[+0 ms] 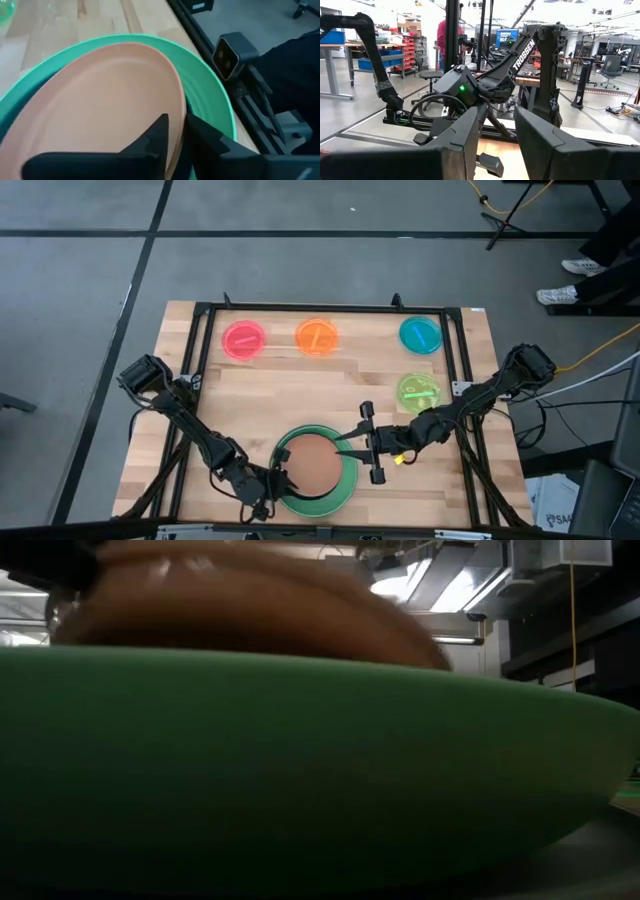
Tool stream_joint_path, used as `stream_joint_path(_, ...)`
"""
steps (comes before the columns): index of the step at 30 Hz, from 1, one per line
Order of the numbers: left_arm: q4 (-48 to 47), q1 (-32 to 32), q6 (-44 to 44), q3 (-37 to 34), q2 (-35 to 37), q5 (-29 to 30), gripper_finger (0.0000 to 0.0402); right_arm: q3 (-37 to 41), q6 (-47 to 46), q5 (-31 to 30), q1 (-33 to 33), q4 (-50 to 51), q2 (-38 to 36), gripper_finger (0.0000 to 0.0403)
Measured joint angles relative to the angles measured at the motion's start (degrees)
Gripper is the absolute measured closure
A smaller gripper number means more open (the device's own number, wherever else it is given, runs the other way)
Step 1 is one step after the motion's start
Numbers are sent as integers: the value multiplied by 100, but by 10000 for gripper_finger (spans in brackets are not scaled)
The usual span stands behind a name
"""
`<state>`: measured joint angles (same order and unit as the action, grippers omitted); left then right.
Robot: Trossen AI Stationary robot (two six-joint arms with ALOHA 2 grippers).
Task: Stack plastic plates
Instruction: Stack the brown plate on top of the dark green plate, then stack the pink plate on top of the brown plate
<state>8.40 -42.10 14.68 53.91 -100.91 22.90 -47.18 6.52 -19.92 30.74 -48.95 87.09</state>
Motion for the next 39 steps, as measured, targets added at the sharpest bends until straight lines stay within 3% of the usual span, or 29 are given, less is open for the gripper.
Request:
stream_joint_path(6,-96,37,180,0,57,-606,299,-1,0,-1,0,53,0,281)
stream_joint_path(13,-547,32,149,-2,430,-858,292,-2,0,-1,0,76,0,281)
stream_joint_path(24,-2122,52,-26,-2,1731,552,295,-4,-20,-2,0,83,1,281)
stream_joint_path(32,-3652,262,462,-2,2493,1647,295,-4,-22,-2,0,111,0,281)
stream_joint_path(39,-4686,960,809,-4,2834,1966,295,-4,-24,-2,-1,118,0,281)
